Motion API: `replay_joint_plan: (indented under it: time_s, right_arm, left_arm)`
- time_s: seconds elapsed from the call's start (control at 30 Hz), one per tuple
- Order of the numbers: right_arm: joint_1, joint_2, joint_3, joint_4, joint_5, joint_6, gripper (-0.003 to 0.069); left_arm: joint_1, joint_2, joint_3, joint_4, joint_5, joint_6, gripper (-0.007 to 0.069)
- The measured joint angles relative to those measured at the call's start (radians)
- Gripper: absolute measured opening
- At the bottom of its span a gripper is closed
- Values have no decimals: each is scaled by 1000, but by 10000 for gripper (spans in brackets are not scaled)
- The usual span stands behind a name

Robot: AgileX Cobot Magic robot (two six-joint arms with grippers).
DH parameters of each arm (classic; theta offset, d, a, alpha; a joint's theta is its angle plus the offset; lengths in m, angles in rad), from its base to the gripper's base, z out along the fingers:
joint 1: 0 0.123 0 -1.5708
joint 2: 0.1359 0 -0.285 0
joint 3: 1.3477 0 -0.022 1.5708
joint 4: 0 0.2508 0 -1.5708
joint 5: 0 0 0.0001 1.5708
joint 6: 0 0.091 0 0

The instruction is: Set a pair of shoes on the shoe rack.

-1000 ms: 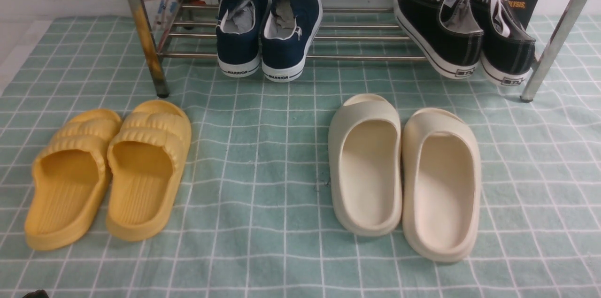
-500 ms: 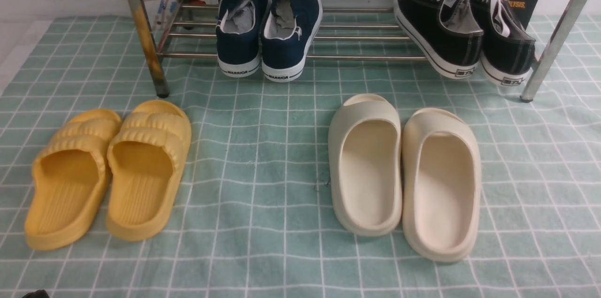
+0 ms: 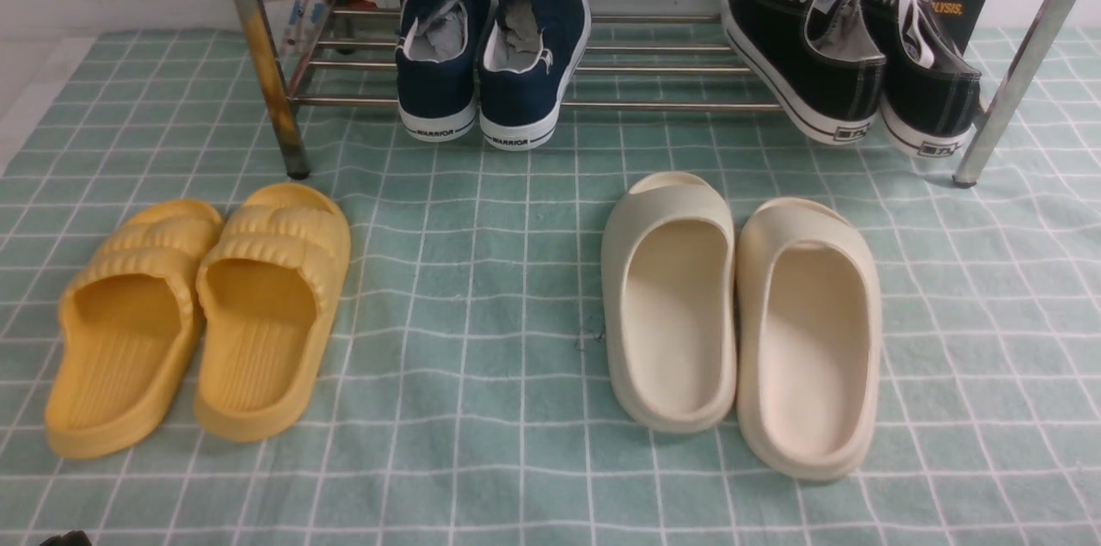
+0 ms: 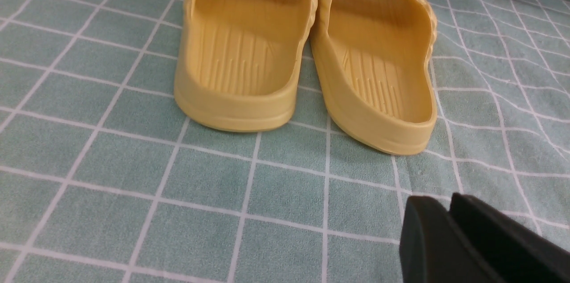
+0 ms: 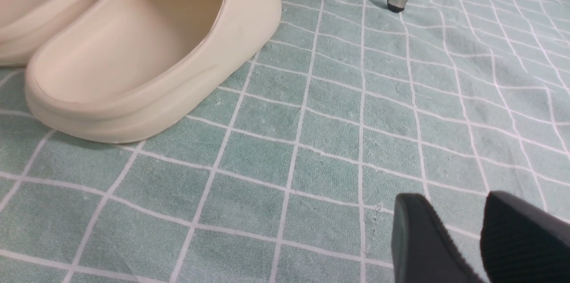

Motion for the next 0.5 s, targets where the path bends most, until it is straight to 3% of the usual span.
replay_joint_plan:
  time_s: [0.5]
  right_arm:
    - [0,0,0,0,0,0,246]
  left_arm:
    - [0,0,0,0,0,0,92]
